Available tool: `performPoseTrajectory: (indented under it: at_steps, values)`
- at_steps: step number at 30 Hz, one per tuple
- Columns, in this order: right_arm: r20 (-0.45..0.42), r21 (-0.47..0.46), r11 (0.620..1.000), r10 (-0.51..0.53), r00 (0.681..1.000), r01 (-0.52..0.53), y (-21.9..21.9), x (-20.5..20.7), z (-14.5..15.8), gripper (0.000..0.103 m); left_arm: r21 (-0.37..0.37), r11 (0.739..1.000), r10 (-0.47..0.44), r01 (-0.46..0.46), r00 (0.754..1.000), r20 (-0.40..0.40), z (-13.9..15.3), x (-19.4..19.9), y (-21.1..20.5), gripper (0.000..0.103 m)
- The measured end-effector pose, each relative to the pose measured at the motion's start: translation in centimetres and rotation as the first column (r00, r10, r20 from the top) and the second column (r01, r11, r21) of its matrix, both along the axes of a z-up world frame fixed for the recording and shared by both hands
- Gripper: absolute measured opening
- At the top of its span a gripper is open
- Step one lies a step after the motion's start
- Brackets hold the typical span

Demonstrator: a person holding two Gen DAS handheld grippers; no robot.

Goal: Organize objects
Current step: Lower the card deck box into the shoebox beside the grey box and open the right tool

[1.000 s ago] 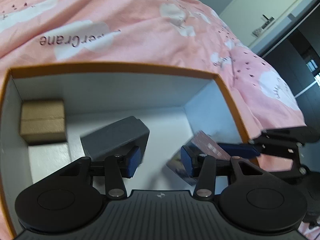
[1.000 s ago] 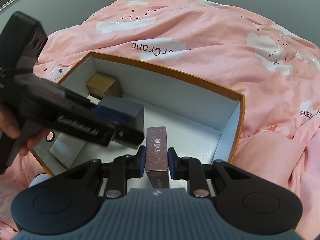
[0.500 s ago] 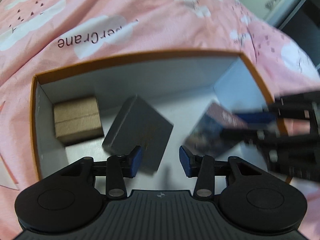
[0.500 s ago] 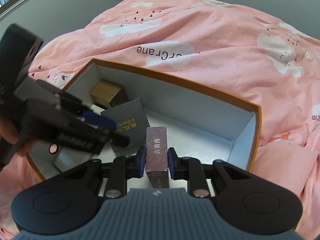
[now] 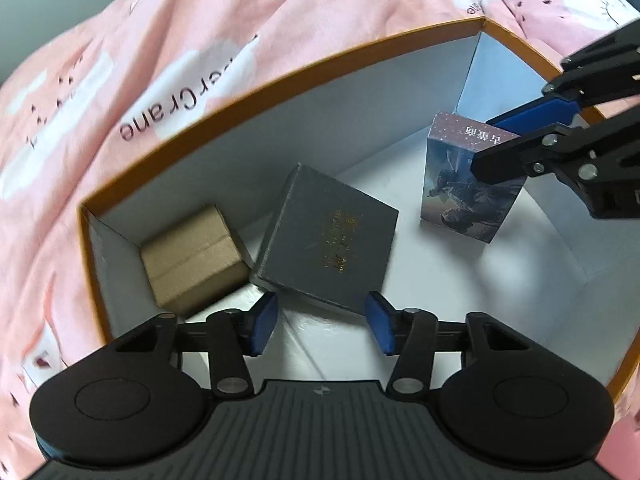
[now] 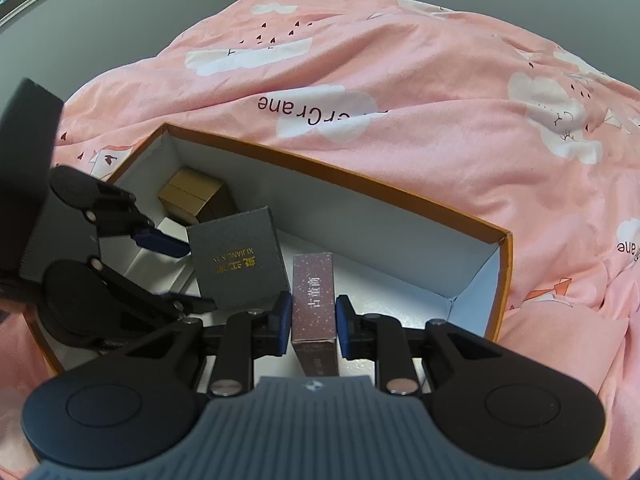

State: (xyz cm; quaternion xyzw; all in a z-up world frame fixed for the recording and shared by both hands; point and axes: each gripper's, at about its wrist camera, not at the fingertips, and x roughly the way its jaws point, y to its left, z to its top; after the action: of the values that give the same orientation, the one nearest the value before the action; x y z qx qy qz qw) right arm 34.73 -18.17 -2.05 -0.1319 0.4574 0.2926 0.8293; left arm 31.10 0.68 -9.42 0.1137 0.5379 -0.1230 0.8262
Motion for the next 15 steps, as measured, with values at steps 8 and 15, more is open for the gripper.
performPoseTrajectory:
  at_steps: [8,15]
  values:
    - [0.005,-0.004,1.0,-0.009,1.0,0.009,0.3,0.9,-0.1,0.024,-0.007,1.0,0.0,0.0,0.997,0.075,0.8,0.1,1.3,0.049]
    - [0.017,0.0,1.0,-0.013,1.0,0.013,0.9,1.7,0.0,0.024,-0.091,0.996,0.025,-0.017,0.996,0.083,0.4,1.2,2.1,0.048]
